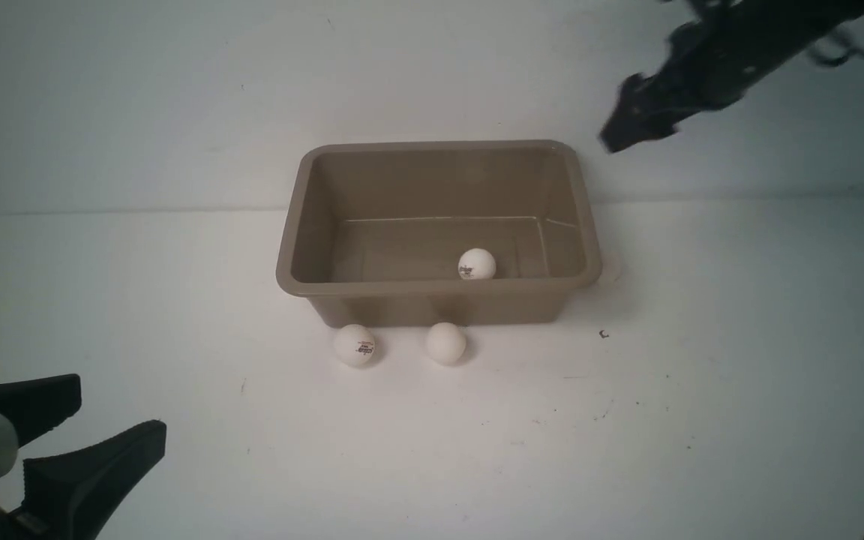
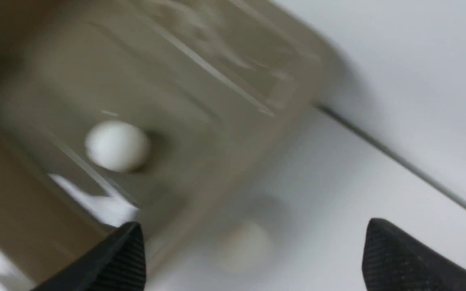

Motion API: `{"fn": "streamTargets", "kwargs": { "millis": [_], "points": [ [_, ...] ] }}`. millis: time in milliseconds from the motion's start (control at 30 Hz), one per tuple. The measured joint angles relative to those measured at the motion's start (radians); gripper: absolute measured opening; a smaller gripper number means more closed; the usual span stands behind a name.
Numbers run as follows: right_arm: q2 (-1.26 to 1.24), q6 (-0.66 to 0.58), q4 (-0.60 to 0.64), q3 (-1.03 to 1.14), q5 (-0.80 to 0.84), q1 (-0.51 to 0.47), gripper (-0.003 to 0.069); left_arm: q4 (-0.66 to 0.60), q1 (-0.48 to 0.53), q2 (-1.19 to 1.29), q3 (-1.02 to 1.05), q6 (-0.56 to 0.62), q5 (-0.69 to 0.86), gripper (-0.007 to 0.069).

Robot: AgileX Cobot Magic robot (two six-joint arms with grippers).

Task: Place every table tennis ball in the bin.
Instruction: Use the right arm to clamp the table tennis ball closest to it

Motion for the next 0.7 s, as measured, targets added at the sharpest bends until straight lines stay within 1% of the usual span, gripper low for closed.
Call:
{"fn": "streamTargets", "kwargs": {
  "millis": [100, 167, 300, 333, 367, 433, 700],
  "points": [
    [-0.006, -0.004, -0.05, 0.0, 0.004, -0.031, 0.0631, -0.001, 0.0, 0.0, 0.0, 0.0, -0.004, 0.0489],
    [-0.006, -0.037, -0.084, 0.0, 0.006, -0.036, 0.0613, -0.002, 0.0, 0.0, 0.0, 0.0, -0.009, 0.0489],
    [0.001, -0.22, -0.122, 0.002, 0.01, -0.037, 0.0587, -0.003, 0.0, 0.0, 0.0, 0.008, -0.031, 0.0489],
    [0.0, -0.228, -0.122, 0.002, 0.01, -0.037, 0.0586, -0.003, 0.0, 0.0, 0.0, 0.009, -0.032, 0.0489],
    [0.003, -0.277, -0.115, 0.007, 0.01, -0.037, 0.058, -0.003, 0.0, 0.0, 0.0, 0.015, -0.033, 0.0489],
    [0.004, -0.333, -0.079, 0.037, 0.01, -0.037, 0.0568, -0.003, 0.0, 0.0, 0.0, 0.032, -0.036, 0.0489],
    [0.014, -0.484, 0.029, 0.209, 0.008, -0.037, 0.0548, -0.003, 0.0, 0.0, 0.0, 0.059, -0.052, 0.0489]
  ]
}}
